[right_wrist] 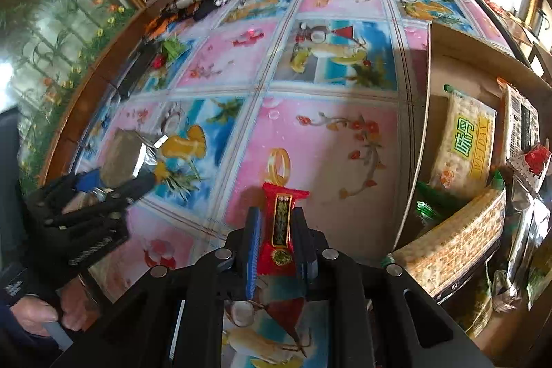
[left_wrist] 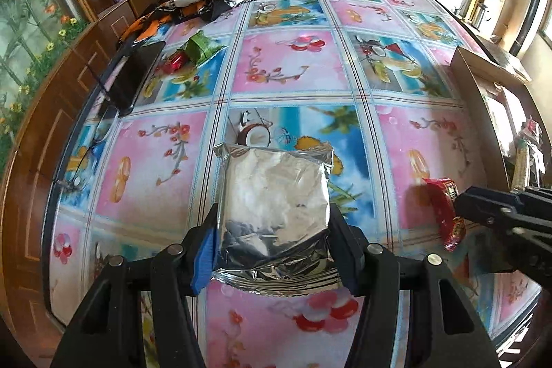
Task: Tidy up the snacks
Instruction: 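Carry the silver foil bag and red-wrapped snack over the box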
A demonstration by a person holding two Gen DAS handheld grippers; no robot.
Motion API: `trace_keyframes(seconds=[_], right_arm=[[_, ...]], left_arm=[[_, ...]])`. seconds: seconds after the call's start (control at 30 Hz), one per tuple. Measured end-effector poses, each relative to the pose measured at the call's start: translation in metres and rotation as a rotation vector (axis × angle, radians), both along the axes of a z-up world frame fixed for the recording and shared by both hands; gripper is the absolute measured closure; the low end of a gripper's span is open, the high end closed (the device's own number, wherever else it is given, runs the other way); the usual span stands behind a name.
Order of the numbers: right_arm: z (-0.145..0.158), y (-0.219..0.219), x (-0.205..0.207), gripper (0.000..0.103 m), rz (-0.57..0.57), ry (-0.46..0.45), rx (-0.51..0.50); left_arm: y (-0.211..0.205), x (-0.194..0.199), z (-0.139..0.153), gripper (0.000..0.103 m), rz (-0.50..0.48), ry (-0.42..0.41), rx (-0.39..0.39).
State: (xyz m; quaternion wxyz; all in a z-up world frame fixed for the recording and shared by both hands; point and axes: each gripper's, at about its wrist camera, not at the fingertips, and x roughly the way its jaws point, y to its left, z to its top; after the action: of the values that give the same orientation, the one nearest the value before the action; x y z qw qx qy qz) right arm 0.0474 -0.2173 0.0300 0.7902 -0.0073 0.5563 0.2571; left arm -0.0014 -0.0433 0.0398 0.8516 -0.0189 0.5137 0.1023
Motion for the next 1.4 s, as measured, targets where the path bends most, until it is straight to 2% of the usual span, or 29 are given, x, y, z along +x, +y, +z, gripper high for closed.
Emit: trace_keyframes(seconds=[0.13,0.27,0.43,0.67,0.73,0.83,1.0,1.13,1.4], right_arm=[[-0.005,-0.004,0.002,0.084,0.020,0.053,0.029],[-0.008,0.001,0.003,0.084,0.014,0.061,0.002],[-0.009,0.014,0.001,0.084,0.019,0.027,-0.081],[-0.008,0.033,-0.002,0.083,0.006,-0.047,-0.193],[-0.011,0.032,0.000,0.082,-0.019,-0.014,-0.180],[-0.007,0.032,0.001,0.082,-0.050,-0.014,-0.168],[-0.016,0.037,0.005,0.082,-0.074,0.009,-0.193],[-0.017,0.042,0.001,0.084,-0.074,-0.025,-0.236],[0.006,0.028,-0.014,0.084,-0.120,-0.059,-0.122]], left_arm=[[0.003,-0.006,0.000,0.046,0.025,0.012,0.001],[0.004,0.005,-0.005,0.046,-0.016,0.012,-0.022],[0.005,0.021,-0.001,0.046,-0.096,-0.025,-0.045],[0.019,0.022,-0.006,0.046,-0.129,-0.021,-0.069],[0.023,0.020,-0.005,0.046,-0.130,-0.028,-0.078],[0.030,0.017,-0.005,0.046,-0.126,-0.031,-0.088],[0.035,0.011,-0.004,0.046,-0.141,-0.042,-0.094],[0.037,0.009,-0.003,0.046,-0.154,-0.045,-0.092],[0.023,0.006,0.004,0.046,-0.206,-0.073,-0.089]])
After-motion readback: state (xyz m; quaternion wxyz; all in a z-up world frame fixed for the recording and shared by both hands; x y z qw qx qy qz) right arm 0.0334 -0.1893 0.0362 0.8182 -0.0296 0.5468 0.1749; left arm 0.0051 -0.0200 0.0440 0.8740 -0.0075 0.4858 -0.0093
